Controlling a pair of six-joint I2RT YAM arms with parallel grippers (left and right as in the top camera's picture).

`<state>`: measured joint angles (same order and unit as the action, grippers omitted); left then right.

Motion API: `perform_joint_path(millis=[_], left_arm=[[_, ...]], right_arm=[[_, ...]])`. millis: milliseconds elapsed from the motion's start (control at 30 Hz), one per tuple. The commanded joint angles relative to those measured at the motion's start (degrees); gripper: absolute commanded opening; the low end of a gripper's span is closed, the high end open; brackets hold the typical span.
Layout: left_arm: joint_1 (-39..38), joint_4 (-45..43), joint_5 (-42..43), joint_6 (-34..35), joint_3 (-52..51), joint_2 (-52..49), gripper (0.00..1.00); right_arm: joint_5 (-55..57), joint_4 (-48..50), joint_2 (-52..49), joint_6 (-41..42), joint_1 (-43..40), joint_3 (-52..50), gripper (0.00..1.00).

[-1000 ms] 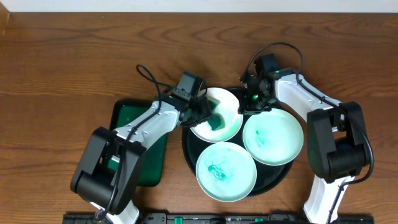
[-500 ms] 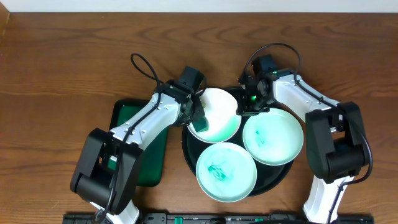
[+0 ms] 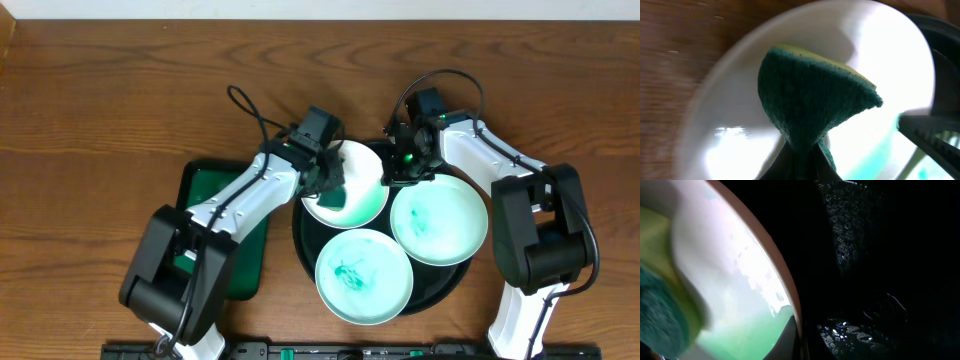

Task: Clean dirty plates on tray and stack at the side
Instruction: 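Scrub the top white plate with the sponge in the left gripper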

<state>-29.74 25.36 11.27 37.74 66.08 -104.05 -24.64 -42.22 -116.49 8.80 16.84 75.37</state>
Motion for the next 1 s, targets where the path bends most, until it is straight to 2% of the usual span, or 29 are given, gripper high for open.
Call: perform_joint_path(millis=[0,233,467,967], left_arm=[[-2.0,-1.4,3.3,2.2,-0.6,-2.3,0.07],[-3.6,-5.4,9.6,6.0,-0.6,-7.8,0.07],[-3.4,-11.7,14.3,5.9,-0.3,-8.7,0.07],[-3.4,-16.1,18.1,5.7,4.7,-8.7,0.07]], right_arm=[[0.6,0.0,-0.9,0.6,0.0,-0.5,0.01],[0.6,-0.1,-0.9,0.6,0.0,-0.5,0.01],[0.7,-0.4,-0.9,0.6,0.0,-0.5,0.01],[0.8,-0.5,-0.9,0.6,0.0,-0.5,0.01]])
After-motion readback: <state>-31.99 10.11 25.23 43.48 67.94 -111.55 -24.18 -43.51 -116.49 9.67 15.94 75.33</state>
